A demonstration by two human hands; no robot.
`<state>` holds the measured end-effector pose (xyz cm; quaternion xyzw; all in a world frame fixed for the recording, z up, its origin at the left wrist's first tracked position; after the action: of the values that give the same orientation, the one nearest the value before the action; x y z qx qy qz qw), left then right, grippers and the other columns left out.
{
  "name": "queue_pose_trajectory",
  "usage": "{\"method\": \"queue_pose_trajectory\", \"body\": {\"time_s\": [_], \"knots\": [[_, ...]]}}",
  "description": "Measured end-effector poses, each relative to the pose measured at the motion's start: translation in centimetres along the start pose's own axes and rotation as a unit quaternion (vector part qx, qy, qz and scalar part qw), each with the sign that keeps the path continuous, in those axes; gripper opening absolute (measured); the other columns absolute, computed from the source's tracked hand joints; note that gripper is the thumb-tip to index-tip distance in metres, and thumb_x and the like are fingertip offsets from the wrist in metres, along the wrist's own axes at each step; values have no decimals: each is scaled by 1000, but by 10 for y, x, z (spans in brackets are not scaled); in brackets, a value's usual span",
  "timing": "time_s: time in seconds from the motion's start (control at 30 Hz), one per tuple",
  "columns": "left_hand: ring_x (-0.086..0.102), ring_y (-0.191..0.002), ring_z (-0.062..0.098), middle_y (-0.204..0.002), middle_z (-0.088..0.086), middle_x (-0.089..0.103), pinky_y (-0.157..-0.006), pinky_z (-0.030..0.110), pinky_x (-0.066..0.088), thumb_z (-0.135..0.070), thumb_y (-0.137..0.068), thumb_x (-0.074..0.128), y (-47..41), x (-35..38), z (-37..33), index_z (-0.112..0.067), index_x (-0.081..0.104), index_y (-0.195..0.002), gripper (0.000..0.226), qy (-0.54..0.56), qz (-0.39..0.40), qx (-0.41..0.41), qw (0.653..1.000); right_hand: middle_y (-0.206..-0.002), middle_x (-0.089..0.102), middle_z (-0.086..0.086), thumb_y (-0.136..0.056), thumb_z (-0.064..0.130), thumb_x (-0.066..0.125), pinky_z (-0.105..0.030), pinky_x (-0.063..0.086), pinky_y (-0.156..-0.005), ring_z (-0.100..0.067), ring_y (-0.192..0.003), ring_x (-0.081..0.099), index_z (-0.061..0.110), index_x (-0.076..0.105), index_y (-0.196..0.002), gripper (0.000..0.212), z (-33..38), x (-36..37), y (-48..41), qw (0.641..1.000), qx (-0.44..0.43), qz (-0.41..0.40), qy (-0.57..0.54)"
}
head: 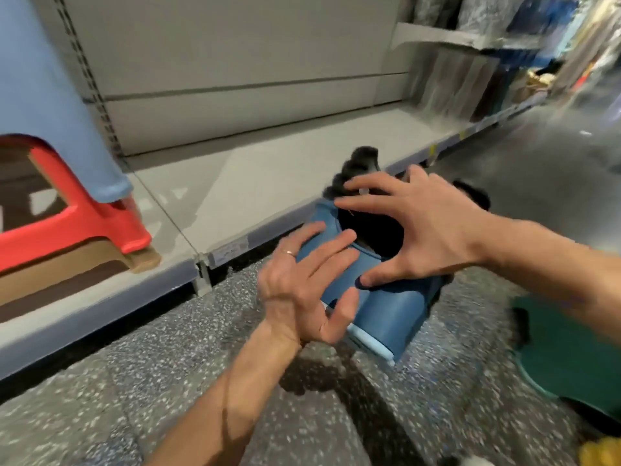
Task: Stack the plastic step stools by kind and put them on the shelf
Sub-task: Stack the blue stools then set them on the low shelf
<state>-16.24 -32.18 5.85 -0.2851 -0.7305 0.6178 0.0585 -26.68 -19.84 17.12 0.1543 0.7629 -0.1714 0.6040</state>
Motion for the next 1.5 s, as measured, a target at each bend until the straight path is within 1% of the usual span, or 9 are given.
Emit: {"method": "queue_pose_trajectory", "body": {"time_s": [0.17,0.3,0.57,0.7,0.93,1.17,1.27,1.37,1.5], "knots": [[70,-113,46,-123,7,77,-95,53,56,-26,-87,58,-45,-45,36,-5,82,-104,36,-151,-19,47,987,-157,40,11,-57,100,51,-50,44,-97,-36,-114,59,43,43,-151,111,4,-28,-82,987,-123,-98,-24],[70,-110,44,-121,3,78,-91,50,57,-29,-84,57,-77,-64,60,-9,82,-104,38,-241,-45,40,969,-153,43,13,-59,96,62,-51,38,-108,-25,-128,55,42,51,-146,104,7,-56,-141,970,-198,-114,-80],[65,-116,39,-125,-3,77,-89,53,56,-33,-76,65,-83,-68,115,-13,78,-108,40,-395,-22,-45,918,-140,54,4,-61,53,89,-17,33,-112,-4,-127,53,29,72,-127,73,22,-50,-243,902,-306,-106,-287],[66,-115,38,-121,-4,77,-105,61,48,-37,-77,64,-80,-58,146,-14,77,-113,45,-441,-11,-82,894,-137,59,7,-57,51,91,-25,37,-115,-3,-126,56,30,74,-124,72,18,-31,-289,884,-318,-90,-329],[66,-102,35,-89,-1,74,-95,49,43,-41,-82,61,-94,-38,177,-16,73,-96,32,-466,5,-123,876,-133,61,12,-57,54,86,-27,39,-114,-2,-126,56,33,72,-123,71,4,6,-336,877,-283,-63,-384],[59,-83,37,-73,-4,32,-71,45,42,-44,-78,60,-117,-24,195,-10,63,-89,36,-465,55,-166,868,-110,72,14,-71,53,80,-35,48,-103,-3,-107,65,37,77,-109,41,0,39,-345,876,-229,-40,-422],[57,-89,37,-70,-1,37,-71,43,35,-45,-81,56,-120,-26,200,-11,60,-91,35,-473,83,-183,858,-111,70,17,-70,69,69,-39,47,-103,-5,-109,63,41,76,-106,47,-5,42,-339,897,-187,-44,-398],[56,-102,37,-75,8,59,-75,45,34,-46,-85,52,-121,-26,201,-15,58,-94,33,-481,108,-222,841,-129,60,12,-69,76,56,-49,37,-112,-13,-127,52,43,72,-114,58,-8,50,-323,916,-114,-144,-357],[52,-124,39,-101,12,72,-84,49,36,-41,-89,42,-121,-10,202,-17,57,-104,32,-503,136,-280,807,-110,59,10,-73,57,63,-39,45,-103,-13,-111,57,35,71,-102,37,-12,69,-287,794,10,-298,-530]]}}
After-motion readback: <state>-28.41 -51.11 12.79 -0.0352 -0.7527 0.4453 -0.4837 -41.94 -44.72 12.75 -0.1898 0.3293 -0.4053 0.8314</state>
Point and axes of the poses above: each hand's wrist, its own y-axis away from the middle knuckle, its own x-axis out of the palm, z = x × y, the point moved 4 cm from there along -y, towards the middle knuckle
